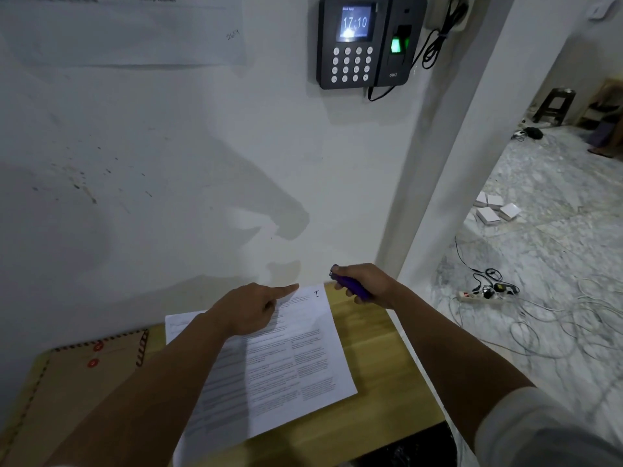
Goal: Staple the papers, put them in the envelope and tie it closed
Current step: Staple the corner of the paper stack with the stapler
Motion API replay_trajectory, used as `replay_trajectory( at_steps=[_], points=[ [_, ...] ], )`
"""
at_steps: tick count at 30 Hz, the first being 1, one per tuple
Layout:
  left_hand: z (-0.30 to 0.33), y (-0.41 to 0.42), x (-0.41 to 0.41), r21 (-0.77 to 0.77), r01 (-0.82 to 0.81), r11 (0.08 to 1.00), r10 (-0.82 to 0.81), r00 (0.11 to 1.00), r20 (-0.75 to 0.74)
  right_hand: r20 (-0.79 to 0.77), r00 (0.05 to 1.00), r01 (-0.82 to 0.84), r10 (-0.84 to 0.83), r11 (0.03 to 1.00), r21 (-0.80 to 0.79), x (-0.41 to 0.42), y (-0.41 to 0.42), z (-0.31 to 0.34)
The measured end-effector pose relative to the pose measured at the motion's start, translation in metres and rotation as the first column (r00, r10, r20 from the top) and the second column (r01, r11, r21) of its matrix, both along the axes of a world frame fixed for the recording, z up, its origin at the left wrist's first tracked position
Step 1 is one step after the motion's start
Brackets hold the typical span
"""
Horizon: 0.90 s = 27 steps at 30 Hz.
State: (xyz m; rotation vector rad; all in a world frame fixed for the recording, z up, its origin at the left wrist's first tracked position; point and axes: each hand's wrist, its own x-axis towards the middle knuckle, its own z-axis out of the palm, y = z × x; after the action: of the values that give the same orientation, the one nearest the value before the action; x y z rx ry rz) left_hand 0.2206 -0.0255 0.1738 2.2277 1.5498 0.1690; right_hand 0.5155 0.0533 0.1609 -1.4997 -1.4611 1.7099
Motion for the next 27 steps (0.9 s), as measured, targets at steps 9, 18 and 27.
replay_trajectory(
  at_steps=[9, 18, 27],
  points=[
    [-0.125, -0.014, 0.004, -0.151, 0.036, 0.988, -0.056, 0.99, -0.128, 0.41, 0.889, 0.199, -0.205, 0.978, 0.057, 0.018, -0.052, -0.152],
    [-0.236, 0.012, 0.006, -0.235, 0.072, 0.969, -0.105, 0.986, -0.129, 0.713, 0.663, 0.183, -0.228, 0.973, 0.142, 0.003, -0.077, -0.24],
    [-0.182, -0.014, -0.019, -0.217, -0.252, 0.943, 0.194, 0.946, -0.259, 0.795, 0.572, 0.077, -0.203, 0.978, 0.194, -0.035, -0.057, -0.188]
  ],
)
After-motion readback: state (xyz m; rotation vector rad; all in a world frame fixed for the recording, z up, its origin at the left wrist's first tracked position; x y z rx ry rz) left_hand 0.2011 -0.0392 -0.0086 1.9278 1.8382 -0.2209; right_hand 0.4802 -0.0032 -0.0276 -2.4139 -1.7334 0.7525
